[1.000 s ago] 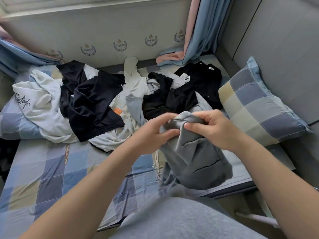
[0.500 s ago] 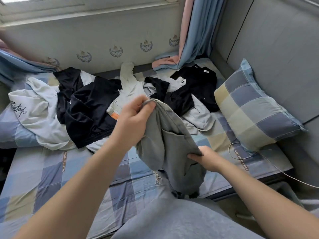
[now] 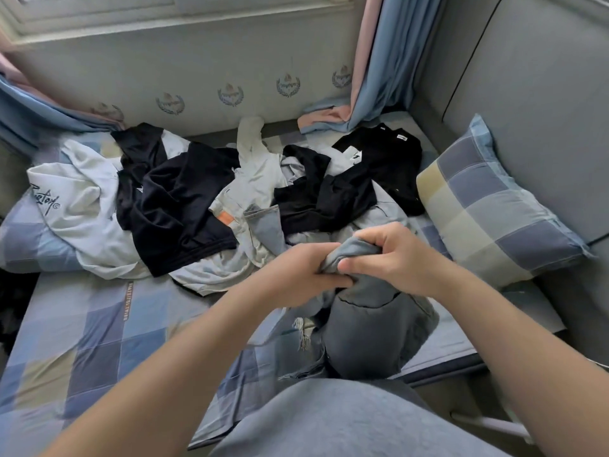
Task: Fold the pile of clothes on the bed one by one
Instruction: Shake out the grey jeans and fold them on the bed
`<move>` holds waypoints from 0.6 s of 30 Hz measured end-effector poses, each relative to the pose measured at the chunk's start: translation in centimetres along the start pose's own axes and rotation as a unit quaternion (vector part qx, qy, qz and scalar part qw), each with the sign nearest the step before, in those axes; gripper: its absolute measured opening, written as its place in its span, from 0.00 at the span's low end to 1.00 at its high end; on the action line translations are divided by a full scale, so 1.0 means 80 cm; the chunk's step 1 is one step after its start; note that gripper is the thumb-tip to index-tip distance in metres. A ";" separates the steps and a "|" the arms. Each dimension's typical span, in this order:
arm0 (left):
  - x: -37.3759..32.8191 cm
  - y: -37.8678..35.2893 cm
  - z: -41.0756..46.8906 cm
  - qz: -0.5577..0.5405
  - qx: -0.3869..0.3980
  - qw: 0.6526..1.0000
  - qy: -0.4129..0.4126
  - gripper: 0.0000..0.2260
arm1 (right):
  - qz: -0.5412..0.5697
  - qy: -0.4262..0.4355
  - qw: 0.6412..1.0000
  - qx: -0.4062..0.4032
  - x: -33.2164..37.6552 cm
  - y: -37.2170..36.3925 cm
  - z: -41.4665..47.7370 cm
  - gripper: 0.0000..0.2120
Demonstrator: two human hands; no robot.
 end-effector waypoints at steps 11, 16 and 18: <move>0.012 0.064 -0.017 -0.229 -0.126 0.965 0.002 0.15 | -0.143 -0.246 0.959 0.021 -0.138 0.007 -0.021 0.14; 0.062 0.085 -0.023 -0.266 -0.242 0.926 0.118 0.19 | 0.020 -0.215 0.975 -0.058 -0.136 0.014 -0.034 0.04; 0.088 0.083 -0.026 -0.152 -0.312 0.918 0.190 0.13 | -0.002 -0.194 0.981 -0.010 -0.111 0.019 -0.032 0.06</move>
Point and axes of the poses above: each hand's wrist, its own z-axis towards the middle knuckle, its own y-axis out of the back of the hand, x = y × z, the point moved 4 cm from there along z, towards the middle knuckle, and after that the axes turned 2 degrees about -y, right-handed, at the moved point
